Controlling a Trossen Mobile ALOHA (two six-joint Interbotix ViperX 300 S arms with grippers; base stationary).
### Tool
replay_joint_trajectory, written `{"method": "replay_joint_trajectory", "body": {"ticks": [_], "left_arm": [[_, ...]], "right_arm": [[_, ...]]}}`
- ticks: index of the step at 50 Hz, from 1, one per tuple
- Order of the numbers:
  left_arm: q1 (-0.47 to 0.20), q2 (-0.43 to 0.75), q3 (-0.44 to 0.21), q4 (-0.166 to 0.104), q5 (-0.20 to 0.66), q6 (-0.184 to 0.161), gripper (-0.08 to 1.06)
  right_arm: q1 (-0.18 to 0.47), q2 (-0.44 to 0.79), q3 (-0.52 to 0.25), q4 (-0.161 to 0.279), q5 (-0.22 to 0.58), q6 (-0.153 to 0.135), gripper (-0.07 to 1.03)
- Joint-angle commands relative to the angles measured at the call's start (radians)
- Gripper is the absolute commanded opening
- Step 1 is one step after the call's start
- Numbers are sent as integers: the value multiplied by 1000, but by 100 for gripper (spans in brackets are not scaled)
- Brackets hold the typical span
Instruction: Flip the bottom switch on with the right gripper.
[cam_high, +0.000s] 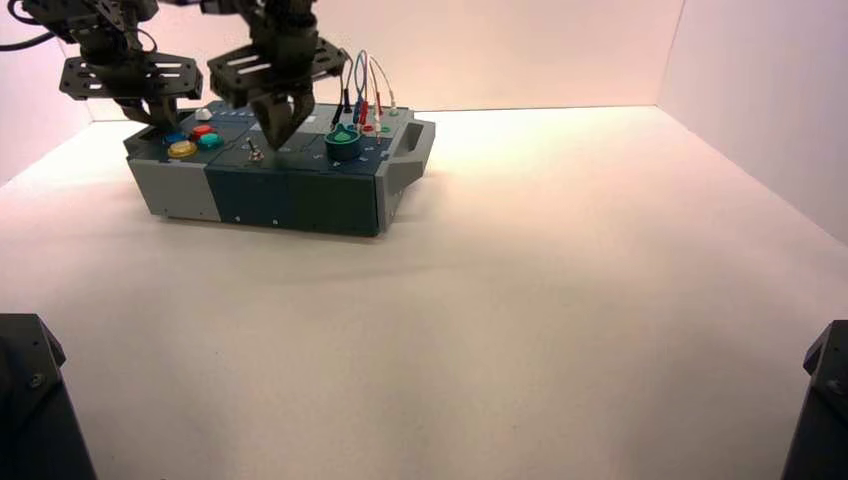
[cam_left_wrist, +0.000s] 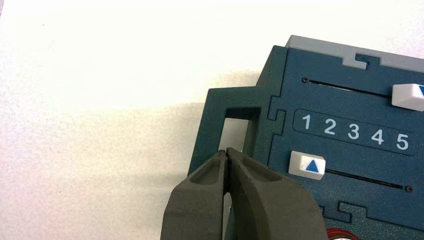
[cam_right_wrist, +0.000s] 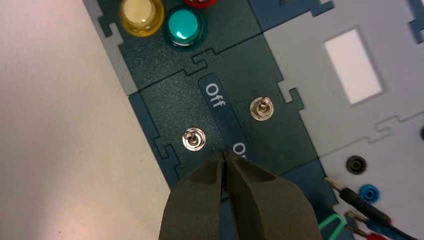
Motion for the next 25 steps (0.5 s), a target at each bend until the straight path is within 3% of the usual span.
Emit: {"method": "replay_joint_trajectory", "body": {"ticks": [1,25], "left_arm": [[25,-12,6,-2,8,-2,-3],[26,-9,5,-2,8,-2,-3]], "right_arm": [[5,-49,-32,3,-9,-3,-2],[8,-43,-94,8,11,-3,-2]]}}
